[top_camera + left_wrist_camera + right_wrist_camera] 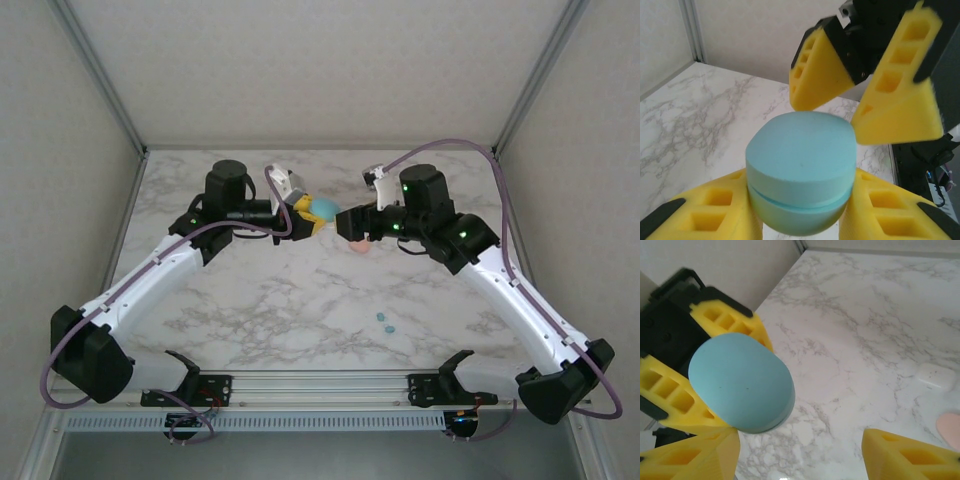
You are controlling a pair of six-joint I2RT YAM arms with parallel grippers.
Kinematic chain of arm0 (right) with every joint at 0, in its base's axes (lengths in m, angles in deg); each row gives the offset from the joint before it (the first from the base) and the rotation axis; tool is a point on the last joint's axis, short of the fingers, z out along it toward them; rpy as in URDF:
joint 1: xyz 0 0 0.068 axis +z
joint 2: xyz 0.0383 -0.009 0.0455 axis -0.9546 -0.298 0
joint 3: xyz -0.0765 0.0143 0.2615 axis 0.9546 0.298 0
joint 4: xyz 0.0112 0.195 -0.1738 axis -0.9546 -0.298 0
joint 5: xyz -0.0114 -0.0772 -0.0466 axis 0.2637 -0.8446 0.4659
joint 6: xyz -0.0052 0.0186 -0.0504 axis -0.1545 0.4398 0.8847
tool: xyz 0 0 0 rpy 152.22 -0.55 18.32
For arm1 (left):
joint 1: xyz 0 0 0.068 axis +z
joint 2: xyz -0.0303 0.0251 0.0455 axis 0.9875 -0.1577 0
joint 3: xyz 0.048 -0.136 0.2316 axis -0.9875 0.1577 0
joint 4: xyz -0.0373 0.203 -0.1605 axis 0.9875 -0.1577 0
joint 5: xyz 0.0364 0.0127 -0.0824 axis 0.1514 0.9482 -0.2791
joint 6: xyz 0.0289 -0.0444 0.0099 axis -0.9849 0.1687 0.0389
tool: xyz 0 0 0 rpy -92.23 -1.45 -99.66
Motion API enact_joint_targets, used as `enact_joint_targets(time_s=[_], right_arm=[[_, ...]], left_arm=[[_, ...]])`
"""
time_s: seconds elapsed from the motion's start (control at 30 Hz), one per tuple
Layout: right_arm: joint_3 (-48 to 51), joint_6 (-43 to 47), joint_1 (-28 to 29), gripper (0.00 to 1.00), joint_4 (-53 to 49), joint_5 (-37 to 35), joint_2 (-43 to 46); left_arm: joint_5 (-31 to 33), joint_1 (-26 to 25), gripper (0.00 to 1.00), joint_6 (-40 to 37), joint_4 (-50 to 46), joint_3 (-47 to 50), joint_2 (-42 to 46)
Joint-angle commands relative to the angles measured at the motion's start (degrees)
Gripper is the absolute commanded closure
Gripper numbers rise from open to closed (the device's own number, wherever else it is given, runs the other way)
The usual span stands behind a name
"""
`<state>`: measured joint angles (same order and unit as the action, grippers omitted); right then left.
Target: Insert wireless bluetooth earbuds into charging case
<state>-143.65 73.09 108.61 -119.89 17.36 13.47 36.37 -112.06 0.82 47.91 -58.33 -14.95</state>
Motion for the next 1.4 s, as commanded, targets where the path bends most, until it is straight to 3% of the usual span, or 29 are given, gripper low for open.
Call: enact_joint_targets(time_s=[0.0, 0.3, 0.5, 0.67, 0.83, 0.93, 1.07, 1.27, 1.37], right_arm=[[-0.1, -3.2, -0.2, 0.34, 3.8, -5.7, 0.2], [-1.9, -9.1, -0.3, 0.33, 2.5, -10.4, -1.2], [-4.1, -11.1, -0.4, 0.31, 1.8, -7.5, -1.3], [-3.3, -11.7, -0.4, 0.26, 3.4, -4.4, 2.8], [-3.0, -13.9, -2.5, 0.16, -5.2, -13.7, 8.8], [-1.4, -16.5, -7.7, 0.27, -15.7, -17.3, 10.1], [6.9, -20.5, -12.4, 0.45, -26.1, -16.6, 9.4], [22.6, -20.5, -11.7, 0.58, -24.1, -5.9, 4.5], [24.9, -18.8, -8.0, 0.58, -23.1, -7.9, 0.6]], left_arm=[[-4.9, -1.4, 0.79, -1.6, -1.1, -2.5, 0.5], [-3.7, -1.6, 0.79, -2.5, -3.1, -2.5, 1.0], [-1.9, -1.6, 0.79, -2.6, -2.8, -1.3, 1.7], [3.8, -1.6, 0.79, -1.3, 0.0, 1.4, 3.4], [7.6, -1.6, 0.79, 0.8, 5.4, 5.5, 5.8], [9.9, -1.5, 0.79, 1.6, 7.5, 7.2, 7.3], [12.0, -1.5, 0.79, 2.3, 9.3, 9.3, 10.0], [13.6, -1.5, 0.79, 3.9, 10.9, 11.7, 13.9], [13.9, -1.5, 0.78, 3.5, 10.0, 11.8, 14.9]])
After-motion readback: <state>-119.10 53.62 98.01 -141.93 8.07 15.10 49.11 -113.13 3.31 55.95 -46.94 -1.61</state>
